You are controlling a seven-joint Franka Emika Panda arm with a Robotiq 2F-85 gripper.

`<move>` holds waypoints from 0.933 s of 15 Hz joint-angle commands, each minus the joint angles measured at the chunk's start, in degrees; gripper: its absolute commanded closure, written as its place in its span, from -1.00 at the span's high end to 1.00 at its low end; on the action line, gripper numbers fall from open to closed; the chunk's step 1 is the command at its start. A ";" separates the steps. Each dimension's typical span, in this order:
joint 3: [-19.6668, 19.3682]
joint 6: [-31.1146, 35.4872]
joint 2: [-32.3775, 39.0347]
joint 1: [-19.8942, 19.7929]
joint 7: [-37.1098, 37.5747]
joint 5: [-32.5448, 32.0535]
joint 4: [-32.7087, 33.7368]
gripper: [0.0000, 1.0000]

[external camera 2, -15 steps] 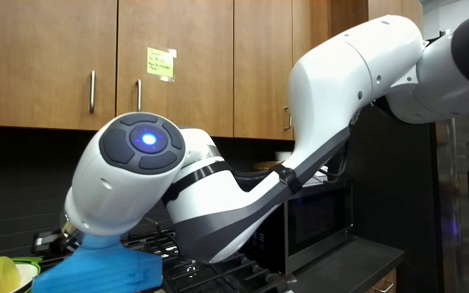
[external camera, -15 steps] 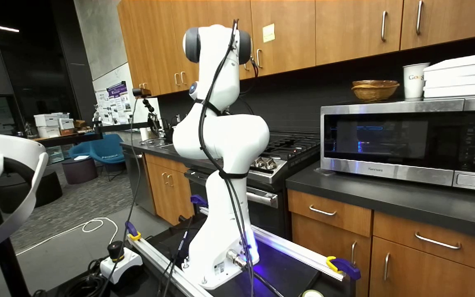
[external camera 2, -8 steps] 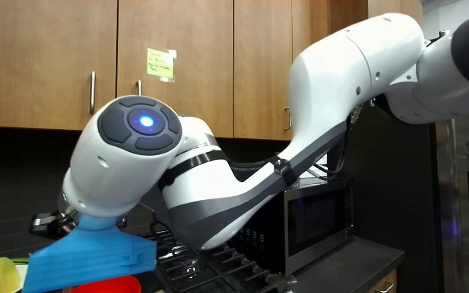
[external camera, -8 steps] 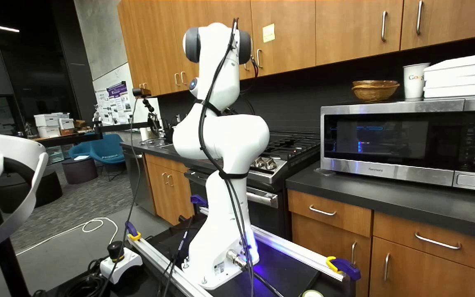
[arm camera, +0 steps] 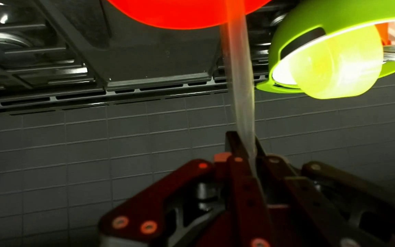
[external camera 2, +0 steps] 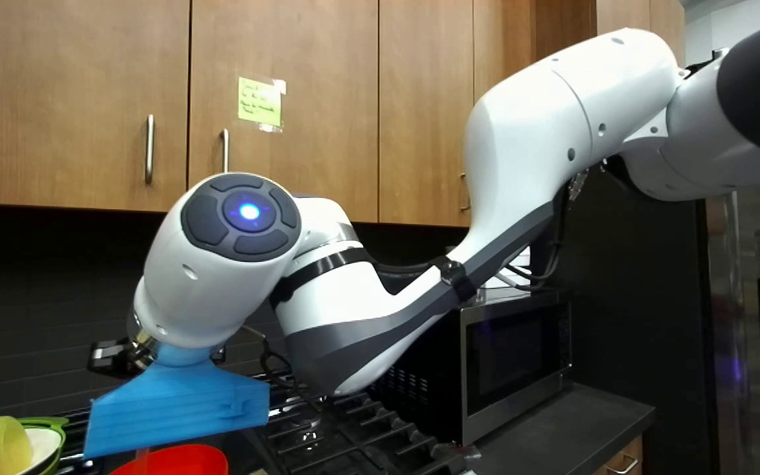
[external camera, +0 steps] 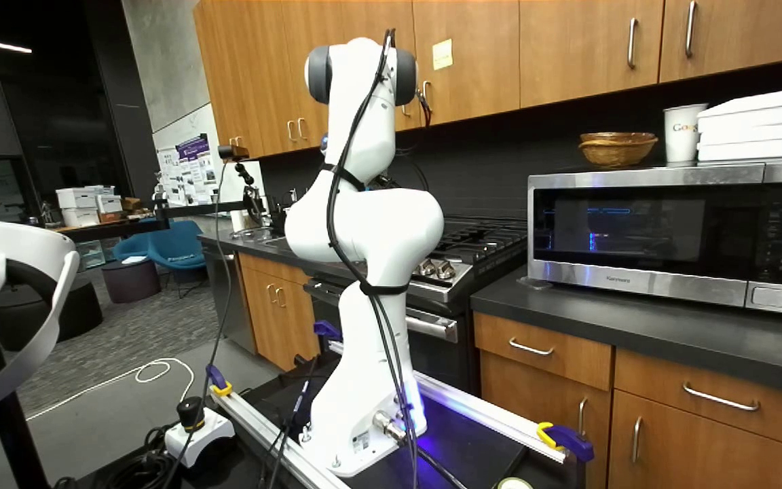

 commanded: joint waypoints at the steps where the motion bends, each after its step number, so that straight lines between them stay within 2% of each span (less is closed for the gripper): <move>1: -1.03 -1.20 0.05 -1.06 0.23 -2.71 0.13 -0.97; 14: -1.12 -4.24 -2.54 -2.94 1.95 -4.48 -0.90 -0.97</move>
